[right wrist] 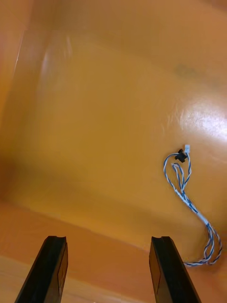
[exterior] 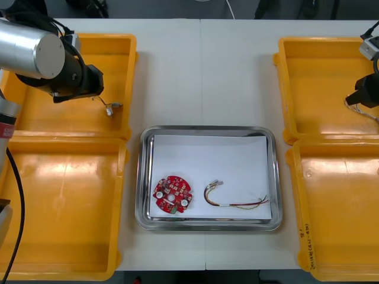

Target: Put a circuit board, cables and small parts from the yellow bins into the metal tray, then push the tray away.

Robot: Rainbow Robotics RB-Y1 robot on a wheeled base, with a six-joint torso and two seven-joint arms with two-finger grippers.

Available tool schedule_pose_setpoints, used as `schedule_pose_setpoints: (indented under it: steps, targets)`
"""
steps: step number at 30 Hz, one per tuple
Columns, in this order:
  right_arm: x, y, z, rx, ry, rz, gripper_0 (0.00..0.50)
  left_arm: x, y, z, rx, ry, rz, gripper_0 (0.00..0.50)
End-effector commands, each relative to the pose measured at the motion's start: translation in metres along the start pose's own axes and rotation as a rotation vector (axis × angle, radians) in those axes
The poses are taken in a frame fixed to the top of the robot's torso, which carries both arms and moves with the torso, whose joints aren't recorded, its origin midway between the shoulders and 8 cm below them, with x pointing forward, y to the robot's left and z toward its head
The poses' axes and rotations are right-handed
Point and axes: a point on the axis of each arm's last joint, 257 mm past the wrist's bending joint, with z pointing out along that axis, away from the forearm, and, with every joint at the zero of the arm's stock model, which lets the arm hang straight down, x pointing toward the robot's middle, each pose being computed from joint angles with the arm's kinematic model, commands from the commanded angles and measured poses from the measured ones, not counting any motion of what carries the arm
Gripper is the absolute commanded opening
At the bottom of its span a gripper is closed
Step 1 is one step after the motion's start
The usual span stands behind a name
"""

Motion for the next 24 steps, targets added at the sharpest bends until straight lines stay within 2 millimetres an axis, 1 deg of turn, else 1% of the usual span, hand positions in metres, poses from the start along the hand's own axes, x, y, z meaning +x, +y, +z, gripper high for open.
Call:
schedule_pose_setpoints:
  steps: [1,5,6,9,12,18,24]
  targets:
    - [-0.024,-0.036,-0.029,0.078,-0.065,-0.019,0.5,-0.036,0.027,-0.032,-0.022,-0.056,0.107,0.0]
    - [-0.025,-0.044,-0.026,0.091,-0.068,-0.014,0.5,-0.035,0.048,-0.038,-0.033,-0.044,0.121,0.0]
    - [-0.025,-0.044,-0.025,0.09,-0.067,-0.014,0.5,-0.035,0.05,-0.038,-0.033,-0.044,0.121,0.0]
    - [-0.028,-0.051,-0.022,0.096,-0.075,-0.007,0.5,-0.034,0.067,-0.04,-0.045,-0.043,0.129,0.0]
    - [-0.03,-0.056,-0.019,0.1,-0.082,-0.002,0.5,-0.032,0.078,-0.041,-0.05,-0.042,0.13,0.0]
    - [-0.035,-0.072,-0.012,0.127,-0.105,0.004,0.5,-0.027,0.095,-0.041,-0.074,-0.033,0.138,0.0]
    - [-0.041,-0.086,-0.005,0.151,-0.139,0.003,0.5,-0.024,0.105,-0.037,-0.086,-0.039,0.142,0.0]
